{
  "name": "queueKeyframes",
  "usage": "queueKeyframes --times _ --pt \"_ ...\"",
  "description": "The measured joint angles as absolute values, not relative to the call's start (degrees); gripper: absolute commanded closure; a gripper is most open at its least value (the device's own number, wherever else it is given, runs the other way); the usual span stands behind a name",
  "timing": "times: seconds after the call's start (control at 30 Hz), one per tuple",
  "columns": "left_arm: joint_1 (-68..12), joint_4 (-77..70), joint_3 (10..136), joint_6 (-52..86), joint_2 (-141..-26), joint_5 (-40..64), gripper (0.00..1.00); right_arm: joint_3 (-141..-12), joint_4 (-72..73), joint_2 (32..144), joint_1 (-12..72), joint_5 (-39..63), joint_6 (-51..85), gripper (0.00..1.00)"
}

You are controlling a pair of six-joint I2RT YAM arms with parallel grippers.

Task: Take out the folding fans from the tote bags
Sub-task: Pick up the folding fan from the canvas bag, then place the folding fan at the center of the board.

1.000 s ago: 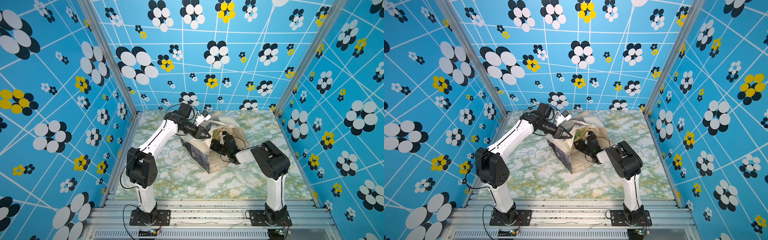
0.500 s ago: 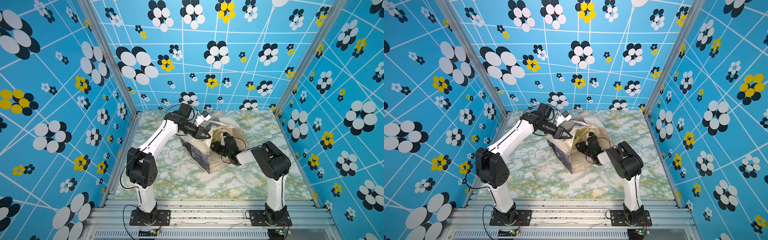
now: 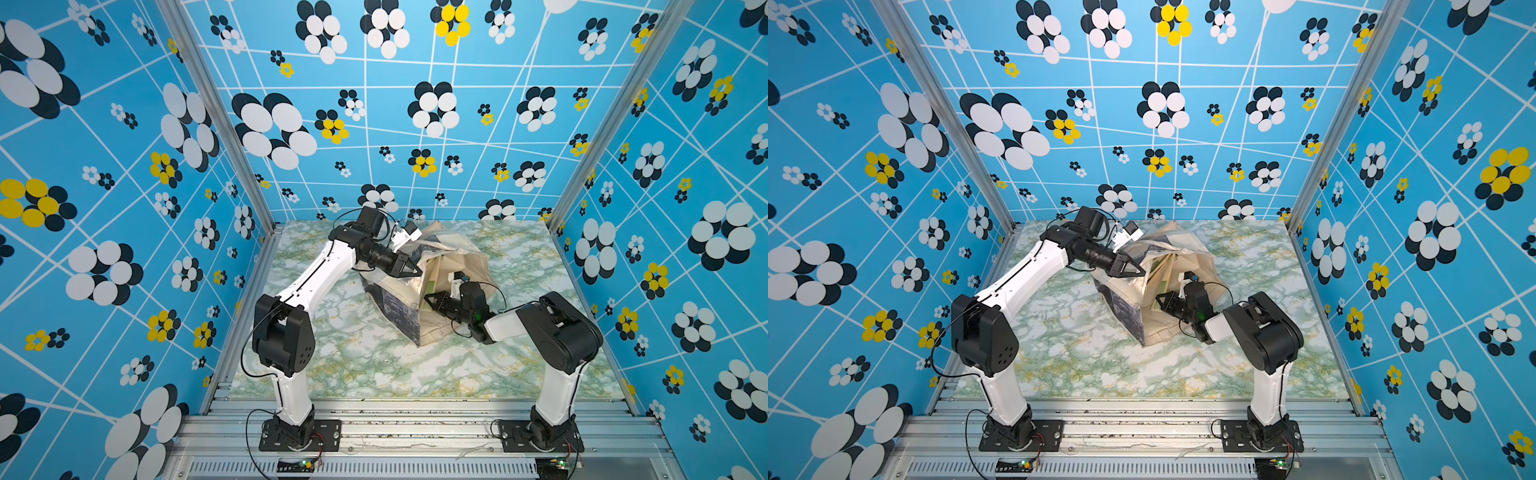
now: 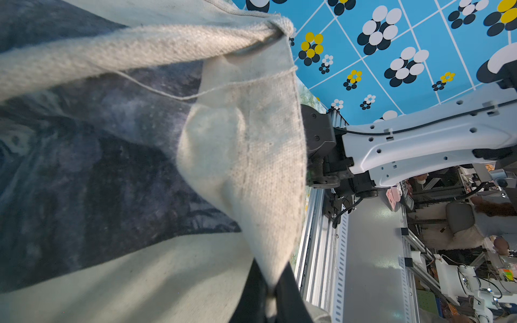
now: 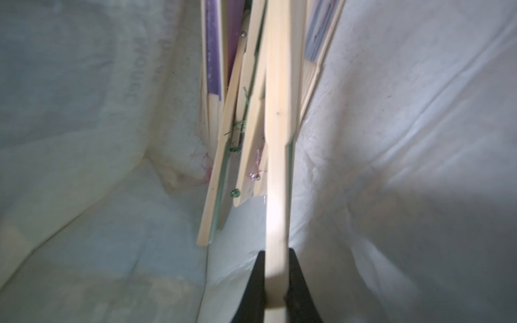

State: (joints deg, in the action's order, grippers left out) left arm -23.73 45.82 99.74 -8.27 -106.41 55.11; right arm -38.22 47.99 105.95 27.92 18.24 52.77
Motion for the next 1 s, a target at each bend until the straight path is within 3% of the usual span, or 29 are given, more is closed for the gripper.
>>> queueKeyframes --times 0.3,0.67,0.83,1.0 --pt "-23.8 44.5 99.6 -8.0 -106.4 54.4 1.0 -32.3 31.1 82.5 27.9 19.5 44.9 0.93" --pt "-23.3 44.1 99.1 -8.2 -106.5 54.5 1.0 -28.8 -3.7 46.0 27.9 16.4 34.6 0.99" --pt "-22.2 44.7 99.9 -8.8 -107.3 54.5 1.0 -30.1 -21.6 29.7 27.9 6.0 32.5 1.0" --pt "-22.0 45.9 100.6 -10.3 -107.5 54.4 1.0 -36.6 -33.7 30.3 27.2 -5.2 30.5 1.0"
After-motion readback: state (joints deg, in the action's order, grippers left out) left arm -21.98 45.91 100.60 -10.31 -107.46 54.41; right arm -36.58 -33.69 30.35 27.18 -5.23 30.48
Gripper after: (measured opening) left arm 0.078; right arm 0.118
